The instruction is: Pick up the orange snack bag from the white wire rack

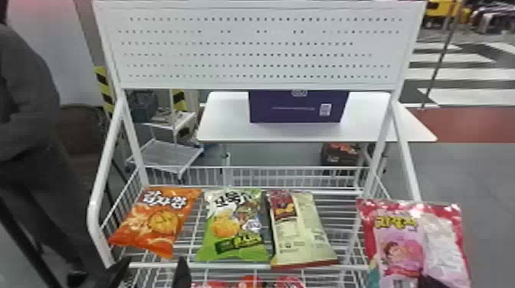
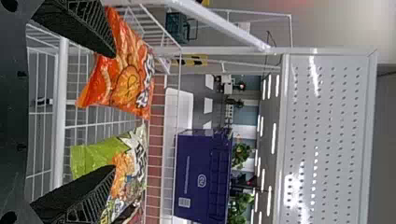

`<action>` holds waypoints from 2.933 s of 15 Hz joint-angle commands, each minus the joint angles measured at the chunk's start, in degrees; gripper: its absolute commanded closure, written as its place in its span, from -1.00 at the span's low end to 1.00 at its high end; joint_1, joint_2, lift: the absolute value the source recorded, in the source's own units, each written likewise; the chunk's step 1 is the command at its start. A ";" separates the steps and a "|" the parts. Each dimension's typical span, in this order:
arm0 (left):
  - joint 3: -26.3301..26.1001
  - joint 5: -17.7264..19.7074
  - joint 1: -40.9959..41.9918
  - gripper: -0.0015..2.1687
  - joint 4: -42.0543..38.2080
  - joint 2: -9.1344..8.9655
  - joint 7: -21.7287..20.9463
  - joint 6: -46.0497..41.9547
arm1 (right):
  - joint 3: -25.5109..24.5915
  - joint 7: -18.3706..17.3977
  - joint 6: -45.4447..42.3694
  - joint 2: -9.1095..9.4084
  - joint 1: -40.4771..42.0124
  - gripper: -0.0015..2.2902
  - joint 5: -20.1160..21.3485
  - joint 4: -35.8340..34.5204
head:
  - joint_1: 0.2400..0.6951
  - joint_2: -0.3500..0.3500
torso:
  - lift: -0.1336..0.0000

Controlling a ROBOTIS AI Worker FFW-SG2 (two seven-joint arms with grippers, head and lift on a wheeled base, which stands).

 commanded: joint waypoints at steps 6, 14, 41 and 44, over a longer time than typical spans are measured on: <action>-4.36 1.28 -27.41 -0.97 26.24 -0.32 -3.07 6.36 | -0.69 0.16 0.01 -0.35 0.85 0.97 -0.38 0.09 | 0.14 0.00 | 1.00; -3.22 2.34 -33.56 -0.96 34.86 0.47 -3.25 8.12 | -1.22 0.60 0.01 -0.35 0.94 0.97 -0.47 0.88 | 0.14 0.00 | 1.00; 4.60 3.92 -9.48 0.93 2.86 -0.05 -0.35 9.87 | -1.57 0.68 0.01 -0.35 0.41 0.97 -1.61 1.06 | 0.14 0.00 | 1.00; 6.01 4.18 0.37 0.93 -4.17 -0.14 -0.70 6.36 | -1.30 0.68 0.01 -0.44 0.32 0.97 -1.70 0.97 | 0.14 0.00 | 1.00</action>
